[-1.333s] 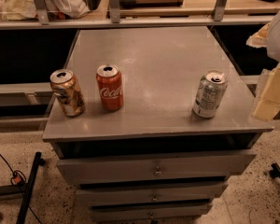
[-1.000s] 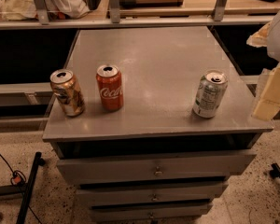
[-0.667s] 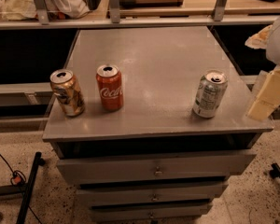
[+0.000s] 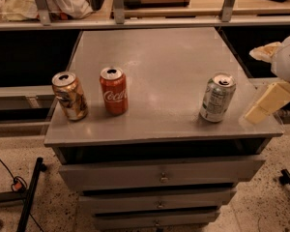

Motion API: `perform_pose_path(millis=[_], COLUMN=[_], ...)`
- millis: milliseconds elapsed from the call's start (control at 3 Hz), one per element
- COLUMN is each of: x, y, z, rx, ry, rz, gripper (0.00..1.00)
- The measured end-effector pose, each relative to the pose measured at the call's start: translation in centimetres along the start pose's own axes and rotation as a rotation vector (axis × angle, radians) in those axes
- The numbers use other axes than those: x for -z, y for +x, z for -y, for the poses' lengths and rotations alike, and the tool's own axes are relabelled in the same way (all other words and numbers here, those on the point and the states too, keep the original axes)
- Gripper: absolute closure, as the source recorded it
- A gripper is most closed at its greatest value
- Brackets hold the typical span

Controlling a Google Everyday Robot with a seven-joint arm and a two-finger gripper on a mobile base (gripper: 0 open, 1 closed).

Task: Knock 7up can over

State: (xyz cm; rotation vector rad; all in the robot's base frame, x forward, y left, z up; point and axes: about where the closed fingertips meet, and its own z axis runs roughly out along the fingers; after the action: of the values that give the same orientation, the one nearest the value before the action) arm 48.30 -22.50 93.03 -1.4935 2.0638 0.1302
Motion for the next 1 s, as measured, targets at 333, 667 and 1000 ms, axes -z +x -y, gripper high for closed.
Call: perform_pose_path(millis=[333,667,1000], x=[-0.1,-0.2,-1.1], y=[-0.2,-0.2,0.4], z=[0.0,0.4,1.8], rx=[0.002,-0.004,-0.032], ry=[0.000,-0.022,-0.066], rz=[0.001,0.046,0.171], gripper=[0.00,0.00,0.00])
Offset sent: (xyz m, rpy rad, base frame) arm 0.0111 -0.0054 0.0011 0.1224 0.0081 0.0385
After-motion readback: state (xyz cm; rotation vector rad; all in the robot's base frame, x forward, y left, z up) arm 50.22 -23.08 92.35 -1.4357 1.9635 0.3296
